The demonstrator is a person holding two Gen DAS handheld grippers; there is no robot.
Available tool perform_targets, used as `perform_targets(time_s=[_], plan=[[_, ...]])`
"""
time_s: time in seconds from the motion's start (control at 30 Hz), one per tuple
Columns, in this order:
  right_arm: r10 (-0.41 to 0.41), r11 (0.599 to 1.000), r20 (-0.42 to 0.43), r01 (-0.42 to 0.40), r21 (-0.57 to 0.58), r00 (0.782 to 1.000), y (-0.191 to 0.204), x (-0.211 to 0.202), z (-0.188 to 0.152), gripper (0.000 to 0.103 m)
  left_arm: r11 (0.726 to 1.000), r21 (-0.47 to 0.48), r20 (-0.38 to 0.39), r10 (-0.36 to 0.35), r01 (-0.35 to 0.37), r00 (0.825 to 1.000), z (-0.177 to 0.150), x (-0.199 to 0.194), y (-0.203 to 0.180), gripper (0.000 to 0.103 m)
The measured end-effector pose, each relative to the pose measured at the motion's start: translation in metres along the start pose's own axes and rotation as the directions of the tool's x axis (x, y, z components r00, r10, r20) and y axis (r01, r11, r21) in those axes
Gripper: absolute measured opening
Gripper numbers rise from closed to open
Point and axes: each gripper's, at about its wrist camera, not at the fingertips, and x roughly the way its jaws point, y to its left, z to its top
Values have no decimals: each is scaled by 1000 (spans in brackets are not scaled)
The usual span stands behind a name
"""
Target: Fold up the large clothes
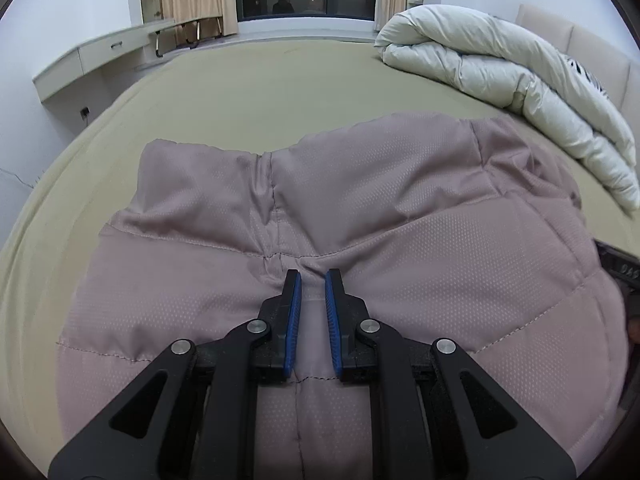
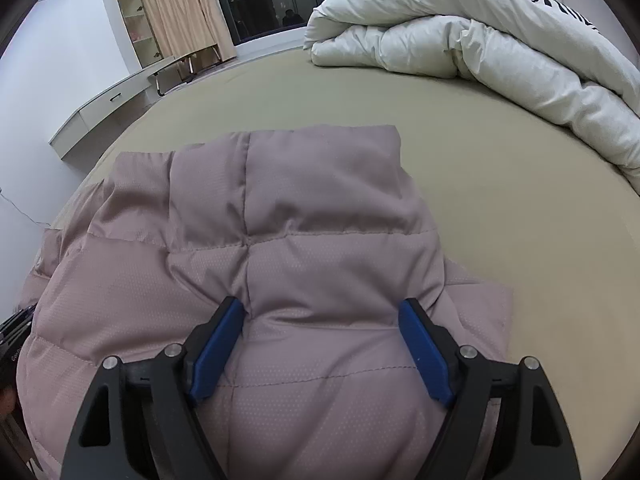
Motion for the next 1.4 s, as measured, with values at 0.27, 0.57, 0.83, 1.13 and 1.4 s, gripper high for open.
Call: perform_targets(time_s=[0.27, 0.57, 0.83, 1.13, 1.4], plan=[[103, 994, 65, -101, -40, 993, 55, -88, -3, 68, 997, -43, 69, 70, -68, 995, -12, -81, 45, 13], [28, 960, -32, -35, -279, 999, 137, -42, -33, 73, 996, -67, -24, 65, -67, 998, -36, -44, 58, 13], [11, 950, 27, -2, -311, 1000, 139, -34, -48, 74, 996, -57, 4, 71, -71, 997, -42, -17, 60, 13], [40, 972, 36, -30, -231, 999, 121, -81, -36, 73, 993, -115, 8, 0, 1, 1000, -35, -80, 45, 13], [-86, 987, 21, 88, -132, 996, 43, -111, -72, 77, 999, 49, -40, -17, 19, 999, -81, -76, -31, 13]])
